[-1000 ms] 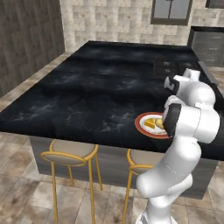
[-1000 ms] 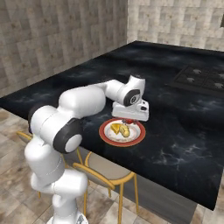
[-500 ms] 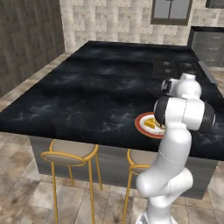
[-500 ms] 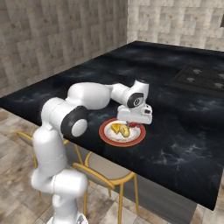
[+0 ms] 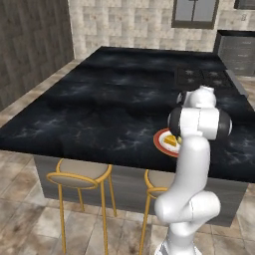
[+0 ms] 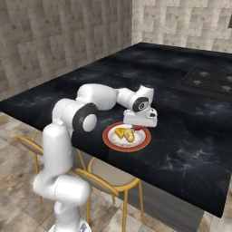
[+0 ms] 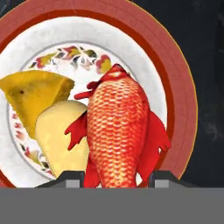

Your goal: Take the cheese, fish, and potato from the fridge and place them on the plate on the dining counter to create an appetizer plate.

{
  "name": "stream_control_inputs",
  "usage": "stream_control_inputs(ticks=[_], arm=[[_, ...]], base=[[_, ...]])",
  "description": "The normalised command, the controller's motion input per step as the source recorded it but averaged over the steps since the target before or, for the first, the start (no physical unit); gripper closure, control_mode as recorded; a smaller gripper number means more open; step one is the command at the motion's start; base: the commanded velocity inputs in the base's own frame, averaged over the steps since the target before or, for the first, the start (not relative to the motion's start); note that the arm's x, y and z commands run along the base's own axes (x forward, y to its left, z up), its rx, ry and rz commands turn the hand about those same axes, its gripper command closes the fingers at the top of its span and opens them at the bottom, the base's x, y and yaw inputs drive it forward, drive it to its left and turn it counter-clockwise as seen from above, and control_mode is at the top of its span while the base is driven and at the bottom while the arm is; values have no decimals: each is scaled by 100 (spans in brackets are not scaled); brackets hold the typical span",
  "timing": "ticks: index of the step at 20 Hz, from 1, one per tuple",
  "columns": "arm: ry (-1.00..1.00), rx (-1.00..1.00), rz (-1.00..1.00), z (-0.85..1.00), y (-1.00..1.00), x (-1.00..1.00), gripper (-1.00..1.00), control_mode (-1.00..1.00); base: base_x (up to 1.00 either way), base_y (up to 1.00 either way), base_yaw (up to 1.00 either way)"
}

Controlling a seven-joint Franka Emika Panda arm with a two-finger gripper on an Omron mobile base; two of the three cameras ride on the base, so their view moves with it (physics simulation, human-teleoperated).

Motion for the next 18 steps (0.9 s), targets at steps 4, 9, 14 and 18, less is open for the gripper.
stream_control_inputs(ticks=[4, 9, 14, 18], arm=[[0, 1, 4, -28, -6, 56, 100, -100], [0, 0, 5, -37, -6, 51, 100, -100], [0, 0, 6, -42, -2, 26, 100, -100], [0, 0, 1, -39, 15, 0, -100, -100]], base=[[0, 0, 0], [0, 0, 0], [0, 0, 0], [0, 0, 0]])
